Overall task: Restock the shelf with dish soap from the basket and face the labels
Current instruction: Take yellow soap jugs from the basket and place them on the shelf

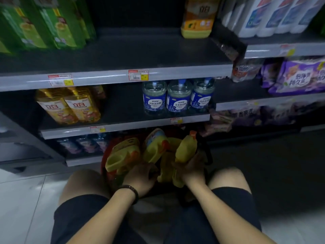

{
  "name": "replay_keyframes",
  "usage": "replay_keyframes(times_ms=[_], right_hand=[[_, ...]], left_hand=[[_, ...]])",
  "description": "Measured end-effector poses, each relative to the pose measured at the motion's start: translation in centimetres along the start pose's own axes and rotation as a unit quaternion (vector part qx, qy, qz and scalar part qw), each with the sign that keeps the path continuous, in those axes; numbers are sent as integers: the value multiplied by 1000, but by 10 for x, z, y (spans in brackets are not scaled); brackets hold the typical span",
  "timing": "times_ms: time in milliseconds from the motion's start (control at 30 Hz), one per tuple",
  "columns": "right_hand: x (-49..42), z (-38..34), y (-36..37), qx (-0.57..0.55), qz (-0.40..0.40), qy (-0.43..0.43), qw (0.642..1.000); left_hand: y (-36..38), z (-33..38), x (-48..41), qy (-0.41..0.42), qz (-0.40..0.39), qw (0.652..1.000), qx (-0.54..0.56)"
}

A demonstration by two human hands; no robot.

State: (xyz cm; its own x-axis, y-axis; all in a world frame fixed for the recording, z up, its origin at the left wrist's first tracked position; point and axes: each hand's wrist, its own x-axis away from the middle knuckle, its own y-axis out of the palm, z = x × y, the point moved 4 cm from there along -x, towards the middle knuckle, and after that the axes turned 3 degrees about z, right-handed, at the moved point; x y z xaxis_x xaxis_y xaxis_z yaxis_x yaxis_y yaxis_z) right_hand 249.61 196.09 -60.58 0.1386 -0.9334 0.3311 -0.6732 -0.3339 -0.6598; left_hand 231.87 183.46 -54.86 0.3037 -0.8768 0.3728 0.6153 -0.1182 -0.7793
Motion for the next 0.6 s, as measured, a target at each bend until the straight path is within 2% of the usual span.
replay_keyframes(times_ms=[133, 333, 433, 600], right_hand=[[-2, 0, 13, -69, 33, -7, 997], [-4, -3, 22, -90, 80, 9, 993], [-3, -2, 19, -97, 76, 14, 992], [-3, 12, 4, -89, 61, 36, 993]], left_hand=[[0, -11, 1, -3, 3, 1000, 30], [0, -25, 5, -2, 10, 997, 75], [0, -24, 8, -4, 7, 995, 95], [-11, -27, 12, 1, 46, 984, 172]])
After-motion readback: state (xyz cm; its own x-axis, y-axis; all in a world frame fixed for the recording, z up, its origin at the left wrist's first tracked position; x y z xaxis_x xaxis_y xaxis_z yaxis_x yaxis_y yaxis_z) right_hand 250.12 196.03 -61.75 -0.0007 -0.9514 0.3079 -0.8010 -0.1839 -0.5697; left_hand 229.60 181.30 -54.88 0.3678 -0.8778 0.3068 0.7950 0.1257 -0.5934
